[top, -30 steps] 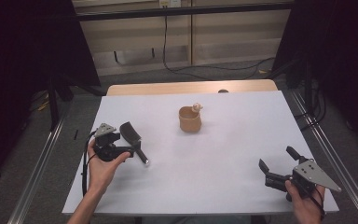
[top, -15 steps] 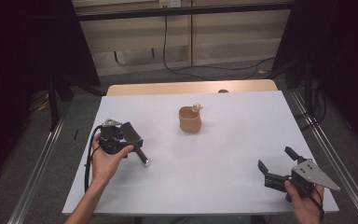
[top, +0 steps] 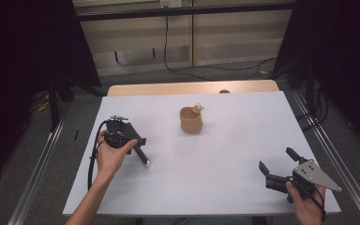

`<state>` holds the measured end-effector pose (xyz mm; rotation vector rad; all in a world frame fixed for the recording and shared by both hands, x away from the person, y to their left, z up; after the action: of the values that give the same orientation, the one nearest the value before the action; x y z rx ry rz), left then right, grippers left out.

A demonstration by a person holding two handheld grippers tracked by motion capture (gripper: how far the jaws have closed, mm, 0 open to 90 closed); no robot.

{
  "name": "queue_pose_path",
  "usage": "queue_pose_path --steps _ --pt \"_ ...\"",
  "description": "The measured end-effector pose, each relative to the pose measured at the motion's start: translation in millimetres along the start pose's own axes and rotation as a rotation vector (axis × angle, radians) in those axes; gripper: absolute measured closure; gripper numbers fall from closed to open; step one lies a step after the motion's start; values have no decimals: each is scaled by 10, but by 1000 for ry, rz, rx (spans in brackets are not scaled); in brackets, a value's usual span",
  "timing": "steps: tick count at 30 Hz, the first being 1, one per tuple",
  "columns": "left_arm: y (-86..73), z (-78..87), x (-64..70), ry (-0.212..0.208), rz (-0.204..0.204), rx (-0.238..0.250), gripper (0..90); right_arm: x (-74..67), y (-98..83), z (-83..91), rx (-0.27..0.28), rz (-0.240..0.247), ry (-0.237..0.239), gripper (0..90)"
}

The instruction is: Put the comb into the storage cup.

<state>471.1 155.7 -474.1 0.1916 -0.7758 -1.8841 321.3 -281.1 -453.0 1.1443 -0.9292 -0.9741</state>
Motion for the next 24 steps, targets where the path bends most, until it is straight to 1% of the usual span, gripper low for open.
queue_pose_path --steps 1,2,3,4,5,6,7,10,13,15,17,18,21,22,23,24 --pt "-31 -29 -5 15 -11 -22 123 -1 -1 1 -1 0 0 0" --pt "-53 -52 -9 7 -6 -43 124 -4 -1 1 -1 -1 2 0" --pt "-59 -64 -23 -1 13 -50 135 -5 -1 -2 -1 5 1 0" --pt "-68 -72 -58 14 26 -56 142 -10 -2 -4 -1 7 6 0" --pt "-80 -72 -74 23 18 -69 145 -13 0 -4 -1 7 5 0" --pt "-80 -72 -74 23 18 -69 175 -13 0 -4 -1 7 5 0" --pt "-96 -80 -90 50 8 -68 201 -17 5 -1 2 9 4 0" --pt "-138 -118 -104 56 6 -98 192 -18 -3 -4 -3 9 6 0" --pt "-150 -134 -125 63 18 -108 196 -23 -5 -3 -4 9 8 0" --pt "-135 -130 -131 68 27 -98 198 -21 -8 -2 -6 11 9 0" --pt "-128 -134 -132 63 45 -98 210 -15 -9 -4 -6 13 9 0" --pt "-126 -134 -135 57 50 -101 230 -15 -11 -6 -7 11 10 0" --pt "-131 -157 -150 60 82 -107 257 -20 -17 -12 -12 16 10 0" --pt "-140 -162 -149 58 81 -115 279 -24 -16 -14 -10 15 10 0" --pt "-148 -165 -147 58 83 -121 276 -25 -16 -14 -11 17 10 0" --pt "-154 -173 -152 69 84 -125 281 -25 -17 -14 -10 17 11 0"
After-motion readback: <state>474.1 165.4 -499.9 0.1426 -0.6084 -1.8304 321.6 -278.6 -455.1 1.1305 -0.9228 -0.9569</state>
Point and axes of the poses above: each handheld gripper's, and its own axes: z roughly backward along the jaws, y roughly out of its top, x roughly to its right, the point moved 9 cm from there along -z, roughly forward along the jaws, and after that the axes turned 3 degrees about z, right-handed, at the moved point
